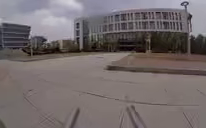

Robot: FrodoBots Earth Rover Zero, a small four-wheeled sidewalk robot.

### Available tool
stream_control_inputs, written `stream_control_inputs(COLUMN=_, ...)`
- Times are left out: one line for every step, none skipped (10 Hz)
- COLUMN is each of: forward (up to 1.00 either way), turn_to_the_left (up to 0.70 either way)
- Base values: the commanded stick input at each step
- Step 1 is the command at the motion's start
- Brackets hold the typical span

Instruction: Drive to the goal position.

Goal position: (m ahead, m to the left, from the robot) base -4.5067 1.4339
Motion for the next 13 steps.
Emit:
stream_control_inputs(forward=0.69, turn_to_the_left=0.0)
stream_control_inputs(forward=0.69, turn_to_the_left=0.0)
stream_control_inputs(forward=0.69, turn_to_the_left=0.0)
stream_control_inputs(forward=0.69, turn_to_the_left=0.0)
stream_control_inputs(forward=0.69, turn_to_the_left=0.0)
stream_control_inputs(forward=0.69, turn_to_the_left=0.0)
stream_control_inputs(forward=0.69, turn_to_the_left=0.0)
stream_control_inputs(forward=0.69, turn_to_the_left=0.0)
stream_control_inputs(forward=0.69, turn_to_the_left=0.0)
stream_control_inputs(forward=0.69, turn_to_the_left=0.0)
stream_control_inputs(forward=0.69, turn_to_the_left=0.0)
stream_control_inputs(forward=0.69, turn_to_the_left=0.0)
stream_control_inputs(forward=0.69, turn_to_the_left=0.0)
